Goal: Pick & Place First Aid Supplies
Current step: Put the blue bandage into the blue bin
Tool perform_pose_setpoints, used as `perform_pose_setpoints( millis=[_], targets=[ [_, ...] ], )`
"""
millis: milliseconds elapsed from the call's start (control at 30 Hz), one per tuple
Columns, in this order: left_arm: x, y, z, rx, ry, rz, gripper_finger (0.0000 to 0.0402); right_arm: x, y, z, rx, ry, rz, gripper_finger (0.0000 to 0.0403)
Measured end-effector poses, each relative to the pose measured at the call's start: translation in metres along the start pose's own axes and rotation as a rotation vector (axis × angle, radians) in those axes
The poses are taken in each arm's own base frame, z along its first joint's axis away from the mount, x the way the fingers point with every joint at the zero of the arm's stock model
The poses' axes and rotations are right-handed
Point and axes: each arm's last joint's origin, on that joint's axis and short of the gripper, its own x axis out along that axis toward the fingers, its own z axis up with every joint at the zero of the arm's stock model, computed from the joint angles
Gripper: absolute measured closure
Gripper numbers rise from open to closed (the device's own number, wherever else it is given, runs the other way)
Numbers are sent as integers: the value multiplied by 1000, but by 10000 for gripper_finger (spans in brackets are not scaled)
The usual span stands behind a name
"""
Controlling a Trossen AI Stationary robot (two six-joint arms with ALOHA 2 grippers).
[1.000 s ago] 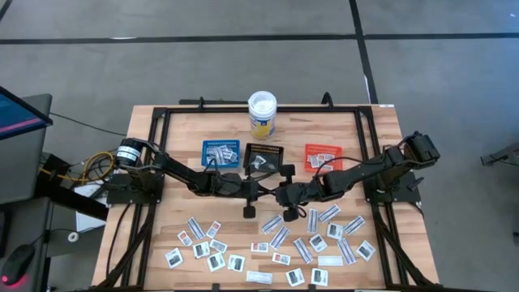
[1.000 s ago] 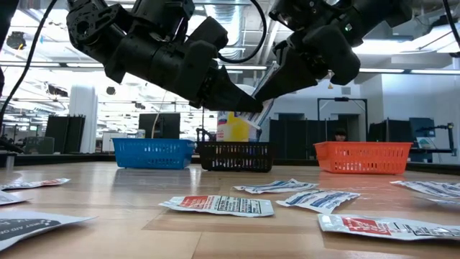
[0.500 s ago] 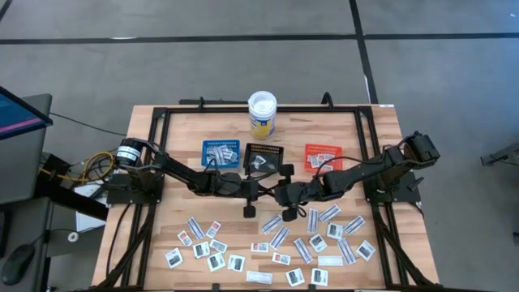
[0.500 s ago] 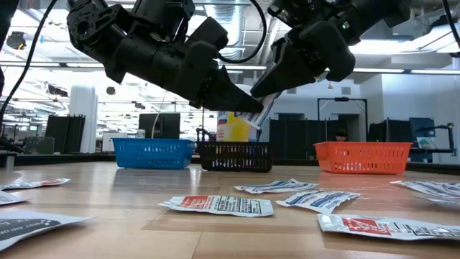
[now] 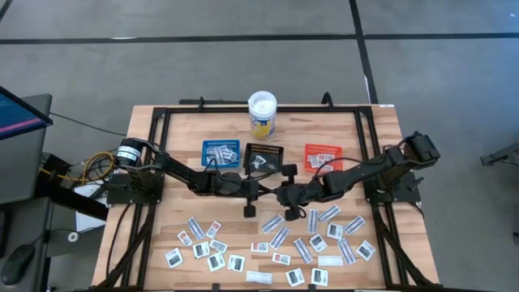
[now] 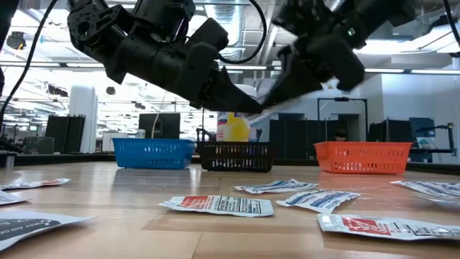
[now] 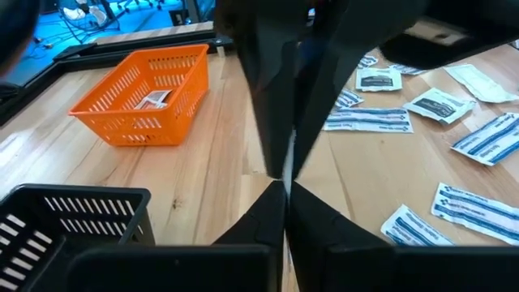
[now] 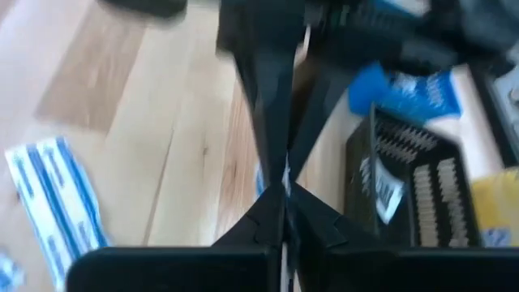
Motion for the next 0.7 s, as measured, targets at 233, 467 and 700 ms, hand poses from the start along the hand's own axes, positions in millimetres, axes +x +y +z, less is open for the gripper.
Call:
perform_pose_setpoints(
  millis=[233,467,700],
  targets=[
    [0,0,0,0,-1,-1,394,2,-2,-3,16,21,-4,341],
    [0,0,0,0,-1,-2,393,2,-2,-5,8,40,-1,330],
    [0,0,-1,2,11,38,395,1,-4,-15,5,145,-1,330]
  ],
)
